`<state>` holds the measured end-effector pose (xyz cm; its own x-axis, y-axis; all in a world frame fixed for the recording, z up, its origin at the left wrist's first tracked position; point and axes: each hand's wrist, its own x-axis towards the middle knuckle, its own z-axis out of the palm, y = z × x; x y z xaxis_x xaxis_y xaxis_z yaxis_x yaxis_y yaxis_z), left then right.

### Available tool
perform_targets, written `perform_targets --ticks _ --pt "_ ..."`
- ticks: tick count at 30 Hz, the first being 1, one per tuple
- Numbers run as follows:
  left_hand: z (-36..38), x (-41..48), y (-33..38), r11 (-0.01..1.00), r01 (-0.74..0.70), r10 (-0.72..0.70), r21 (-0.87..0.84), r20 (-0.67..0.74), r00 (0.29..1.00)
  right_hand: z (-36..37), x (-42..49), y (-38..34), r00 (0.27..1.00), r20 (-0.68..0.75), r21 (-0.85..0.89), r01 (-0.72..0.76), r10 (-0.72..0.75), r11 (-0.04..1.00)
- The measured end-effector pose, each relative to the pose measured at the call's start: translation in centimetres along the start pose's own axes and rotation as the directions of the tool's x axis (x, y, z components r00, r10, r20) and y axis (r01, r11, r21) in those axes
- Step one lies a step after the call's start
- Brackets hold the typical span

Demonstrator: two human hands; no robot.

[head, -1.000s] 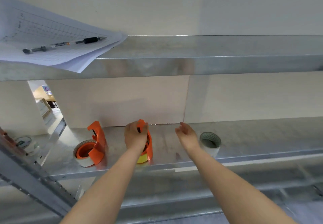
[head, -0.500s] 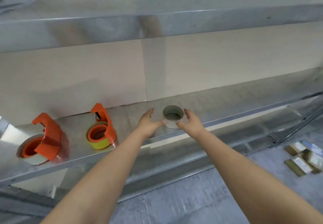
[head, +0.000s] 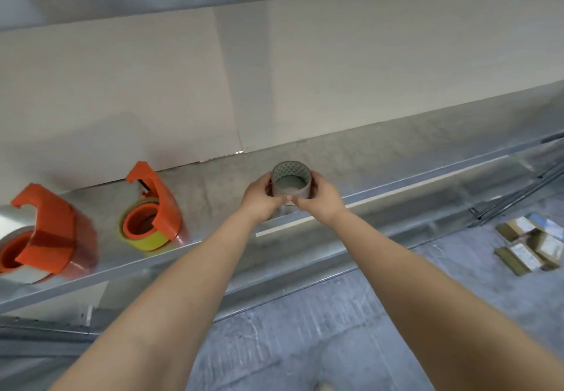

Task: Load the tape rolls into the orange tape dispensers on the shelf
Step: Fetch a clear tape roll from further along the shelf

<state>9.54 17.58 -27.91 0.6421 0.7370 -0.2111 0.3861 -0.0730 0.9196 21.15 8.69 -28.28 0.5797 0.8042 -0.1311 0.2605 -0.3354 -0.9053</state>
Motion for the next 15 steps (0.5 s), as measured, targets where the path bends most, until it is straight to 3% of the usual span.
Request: perform_targets --ticks 9,15 --pt "3.2 0.1 4.0 0.991 -0.133 0.133 -0.008 0.024 0.991 -5.1 -1.7 -0.6 0.988 -0.15 0.013 0.037 -0.034 0.999" --pt "9.2 -1.2 6.9 0.979 -0.171 0.186 -0.106 0.15 0.971 -10.3 -5.6 1.3 0.95 -0.312 0.054 0.025 -0.007 0.998"
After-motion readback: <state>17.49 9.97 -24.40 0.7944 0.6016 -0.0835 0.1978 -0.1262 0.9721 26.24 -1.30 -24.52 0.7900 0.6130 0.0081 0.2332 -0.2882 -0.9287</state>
